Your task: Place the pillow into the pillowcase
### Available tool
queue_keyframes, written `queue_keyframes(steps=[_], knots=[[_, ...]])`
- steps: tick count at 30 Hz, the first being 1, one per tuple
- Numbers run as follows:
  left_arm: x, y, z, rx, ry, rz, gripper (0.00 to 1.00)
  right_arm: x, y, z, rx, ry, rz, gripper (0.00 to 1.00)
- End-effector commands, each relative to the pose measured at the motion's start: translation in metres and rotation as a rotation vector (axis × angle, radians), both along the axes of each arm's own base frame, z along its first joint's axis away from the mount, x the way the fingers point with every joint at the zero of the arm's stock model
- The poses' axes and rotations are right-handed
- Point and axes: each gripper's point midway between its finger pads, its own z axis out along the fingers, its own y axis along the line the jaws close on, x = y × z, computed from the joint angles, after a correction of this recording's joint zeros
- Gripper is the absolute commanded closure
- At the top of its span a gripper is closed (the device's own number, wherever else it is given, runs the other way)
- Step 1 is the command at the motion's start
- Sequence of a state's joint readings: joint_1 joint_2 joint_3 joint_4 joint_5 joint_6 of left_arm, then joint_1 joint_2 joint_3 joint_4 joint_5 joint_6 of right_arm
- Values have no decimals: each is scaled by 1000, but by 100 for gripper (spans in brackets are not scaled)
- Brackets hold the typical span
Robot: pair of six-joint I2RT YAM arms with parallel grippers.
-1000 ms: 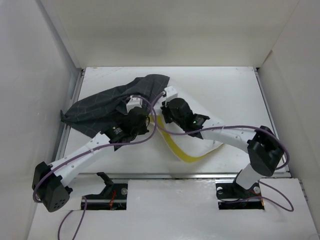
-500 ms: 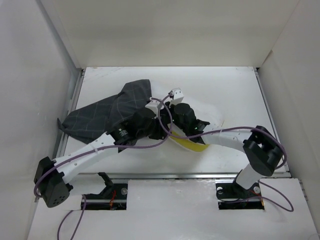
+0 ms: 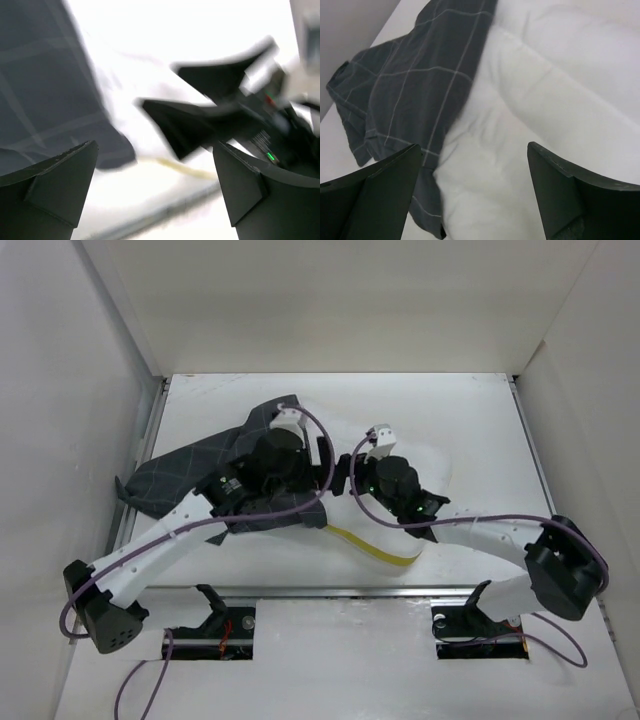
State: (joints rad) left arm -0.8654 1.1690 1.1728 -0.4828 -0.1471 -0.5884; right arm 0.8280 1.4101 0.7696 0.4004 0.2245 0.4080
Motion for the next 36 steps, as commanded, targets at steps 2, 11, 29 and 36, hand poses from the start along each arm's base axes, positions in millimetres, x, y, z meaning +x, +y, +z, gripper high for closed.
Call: queue_keyframes(steps=[2,11,29,36], knots=[[53,53,29,59,-99,293,0,24,-47,24,28,24,-134,7],[186,74,-11,299,-13,405,0,84,-102,58,-91,-46,-195,2],[283,93,-103,552,134,383,46,180,-28,19,-251,-114,203,1],[295,100,-99,510,122,399,98,193,27,-24,-195,-92,450,1]])
